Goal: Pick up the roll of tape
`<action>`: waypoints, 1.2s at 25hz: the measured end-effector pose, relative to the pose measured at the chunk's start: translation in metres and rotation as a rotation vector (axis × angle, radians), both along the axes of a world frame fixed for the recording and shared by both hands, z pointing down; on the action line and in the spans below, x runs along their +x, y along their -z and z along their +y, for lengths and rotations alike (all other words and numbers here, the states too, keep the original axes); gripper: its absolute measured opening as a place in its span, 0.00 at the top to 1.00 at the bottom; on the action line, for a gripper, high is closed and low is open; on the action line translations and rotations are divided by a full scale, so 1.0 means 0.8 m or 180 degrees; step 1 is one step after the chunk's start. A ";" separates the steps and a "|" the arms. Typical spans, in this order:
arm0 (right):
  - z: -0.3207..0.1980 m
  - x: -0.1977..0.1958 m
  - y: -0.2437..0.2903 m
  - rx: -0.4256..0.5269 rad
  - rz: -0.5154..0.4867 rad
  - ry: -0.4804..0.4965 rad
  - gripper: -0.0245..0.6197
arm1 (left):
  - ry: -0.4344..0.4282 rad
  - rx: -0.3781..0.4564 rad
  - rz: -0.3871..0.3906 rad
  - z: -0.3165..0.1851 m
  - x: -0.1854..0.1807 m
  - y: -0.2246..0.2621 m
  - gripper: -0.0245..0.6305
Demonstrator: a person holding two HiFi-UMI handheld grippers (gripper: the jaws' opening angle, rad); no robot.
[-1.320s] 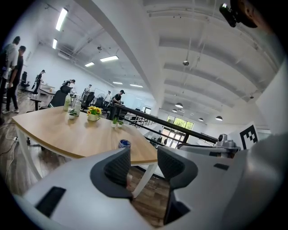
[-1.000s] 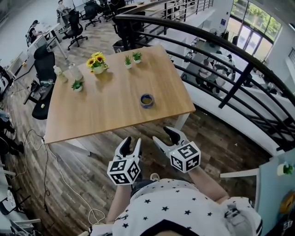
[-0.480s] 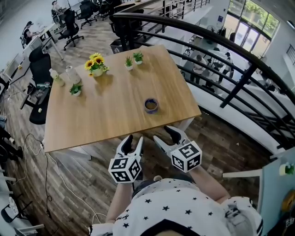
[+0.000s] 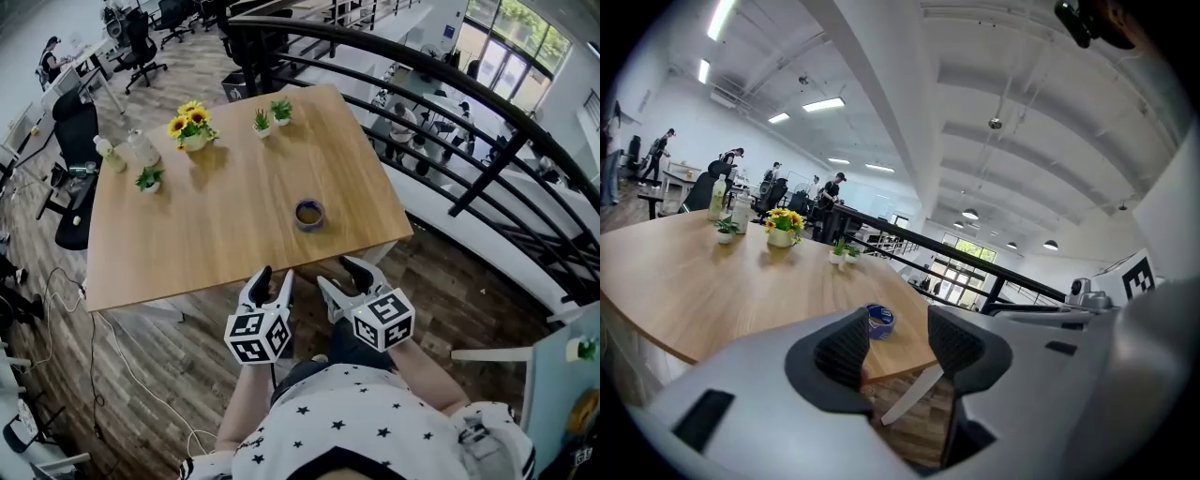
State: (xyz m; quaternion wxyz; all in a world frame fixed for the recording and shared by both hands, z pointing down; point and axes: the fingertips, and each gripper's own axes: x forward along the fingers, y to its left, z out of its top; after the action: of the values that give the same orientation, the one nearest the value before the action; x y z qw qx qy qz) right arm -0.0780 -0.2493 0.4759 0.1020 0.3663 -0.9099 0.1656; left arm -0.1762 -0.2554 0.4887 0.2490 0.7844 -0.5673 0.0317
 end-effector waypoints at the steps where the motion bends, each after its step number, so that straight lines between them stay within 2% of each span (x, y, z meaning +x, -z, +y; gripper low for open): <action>1: -0.005 0.001 -0.001 -0.0001 0.0001 0.0000 0.62 | 0.0011 -0.0005 -0.0003 -0.006 0.000 -0.002 0.69; 16: -0.109 0.009 -0.011 -0.0002 -0.0019 0.0075 0.62 | 0.0236 -0.0149 -0.0099 -0.132 0.000 -0.036 0.69; 30: -0.185 0.030 -0.035 -0.0111 0.0001 0.0057 0.62 | 0.0148 -0.0507 -0.0233 -0.223 0.028 -0.104 0.69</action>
State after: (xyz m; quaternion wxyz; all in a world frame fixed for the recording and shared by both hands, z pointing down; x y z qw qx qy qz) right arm -0.0539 -0.3972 0.5042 0.1100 0.3563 -0.9101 0.1805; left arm -0.1539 -0.4335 0.5716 0.2905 0.7470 -0.5897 0.0996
